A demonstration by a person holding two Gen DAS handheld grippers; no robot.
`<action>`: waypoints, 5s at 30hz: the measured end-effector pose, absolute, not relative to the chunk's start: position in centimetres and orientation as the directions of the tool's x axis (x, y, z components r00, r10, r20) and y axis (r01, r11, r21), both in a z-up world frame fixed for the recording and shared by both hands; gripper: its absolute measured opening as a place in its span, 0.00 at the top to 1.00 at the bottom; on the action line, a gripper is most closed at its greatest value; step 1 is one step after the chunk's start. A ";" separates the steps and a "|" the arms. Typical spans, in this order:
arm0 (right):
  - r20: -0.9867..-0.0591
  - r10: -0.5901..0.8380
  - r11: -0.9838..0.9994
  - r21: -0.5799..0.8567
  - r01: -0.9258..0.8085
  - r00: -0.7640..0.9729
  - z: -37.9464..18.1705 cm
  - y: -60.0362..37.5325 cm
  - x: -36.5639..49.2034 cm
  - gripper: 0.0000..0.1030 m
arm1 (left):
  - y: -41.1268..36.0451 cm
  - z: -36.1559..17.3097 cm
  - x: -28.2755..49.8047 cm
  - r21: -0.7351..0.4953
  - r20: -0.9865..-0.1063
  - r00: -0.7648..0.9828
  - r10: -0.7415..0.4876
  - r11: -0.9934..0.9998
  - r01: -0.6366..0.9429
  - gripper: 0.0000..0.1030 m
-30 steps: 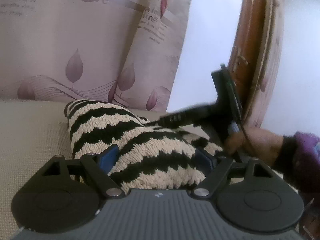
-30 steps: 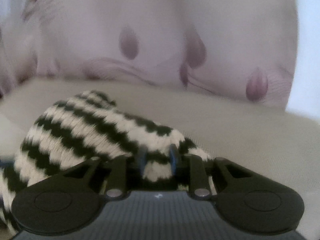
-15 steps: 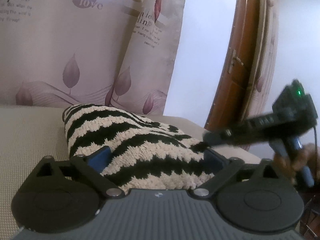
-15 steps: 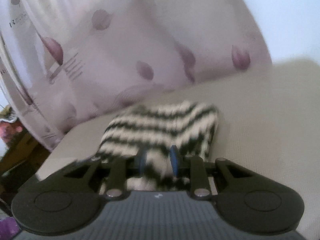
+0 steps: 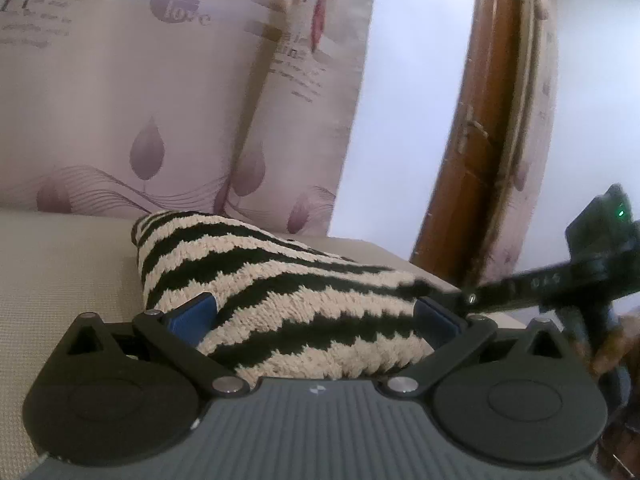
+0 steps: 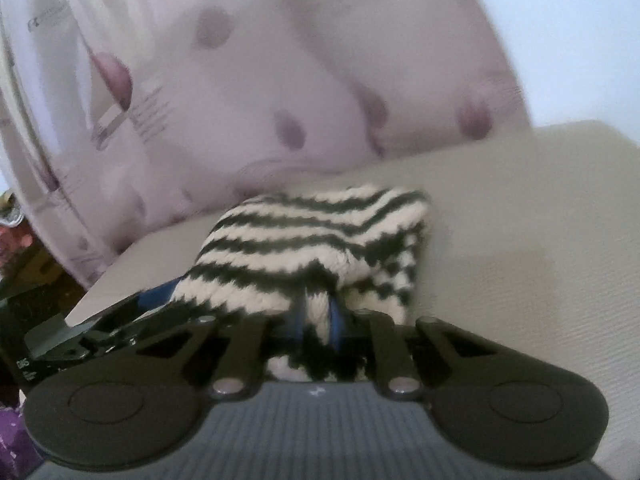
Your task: Fold small clothes
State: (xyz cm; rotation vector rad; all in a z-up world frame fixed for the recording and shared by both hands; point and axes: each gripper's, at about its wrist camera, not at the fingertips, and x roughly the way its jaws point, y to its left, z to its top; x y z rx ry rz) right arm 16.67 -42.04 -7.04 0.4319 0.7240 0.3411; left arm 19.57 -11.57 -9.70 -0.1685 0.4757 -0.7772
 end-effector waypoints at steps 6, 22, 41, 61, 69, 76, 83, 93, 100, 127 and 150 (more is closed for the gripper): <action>-0.574 0.470 0.807 0.587 -0.064 0.670 -10.4 -43.9 15.8 0.90 | -11.8 -9.6 19.2 -0.297 -0.356 0.608 -0.709 0.703 0.646 0.00; -0.532 0.349 0.907 0.397 -0.137 0.772 -5.3 -39.9 16.6 0.84 | -12.6 -9.5 19.1 -0.236 -0.398 0.639 -0.658 0.747 0.622 0.00; -0.624 0.186 0.962 0.274 -0.010 0.759 -11.1 -39.8 16.6 0.42 | -14.0 -9.5 18.5 -0.117 -0.439 0.681 -0.586 0.789 0.604 0.00; -0.627 0.187 0.960 0.278 -0.006 0.756 -11.2 -39.9 16.7 0.31 | -14.9 -9.5 18.3 -0.048 -0.470 0.711 -0.524 0.819 0.572 0.00; -0.643 0.268 0.926 0.377 -0.007 0.718 -11.3 -41.4 17.5 0.27 | -13.4 -7.8 18.9 -0.080 -0.468 0.717 -0.517 0.833 0.548 0.00; -0.625 0.466 0.826 0.561 -0.055 0.626 -11.9 -44.5 20.3 0.21 | -9.2 -8.2 28.9 -0.439 -0.576 0.472 -0.668 0.739 0.510 0.00; -0.594 0.577 0.761 0.639 -0.106 0.561 -12.9 -44.5 24.4 0.10 | -10.5 -12.7 34.6 -0.610 -0.596 0.241 -0.766 0.627 0.483 0.00; -0.560 0.552 0.774 0.620 -0.128 0.618 -12.2 -41.1 24.5 0.49 | -10.3 -12.0 32.9 -0.588 -0.576 0.345 -0.741 0.669 0.454 0.36; -0.519 0.565 0.763 0.625 -0.166 0.641 -7.9 -37.9 21.2 0.56 | -6.2 -7.2 28.7 -0.559 -0.583 0.394 -0.710 0.703 0.440 0.38; -0.531 0.605 0.752 0.625 -0.208 0.593 -7.1 -23.7 8.7 0.54 | 8.0 -4.5 12.2 -0.308 -0.668 0.592 -0.452 0.891 0.333 0.12; -0.266 0.132 0.979 0.183 -0.085 0.955 2.4 -20.1 -6.0 0.03 | -0.4 5.8 -1.0 0.202 -0.259 0.966 0.021 0.979 0.033 0.00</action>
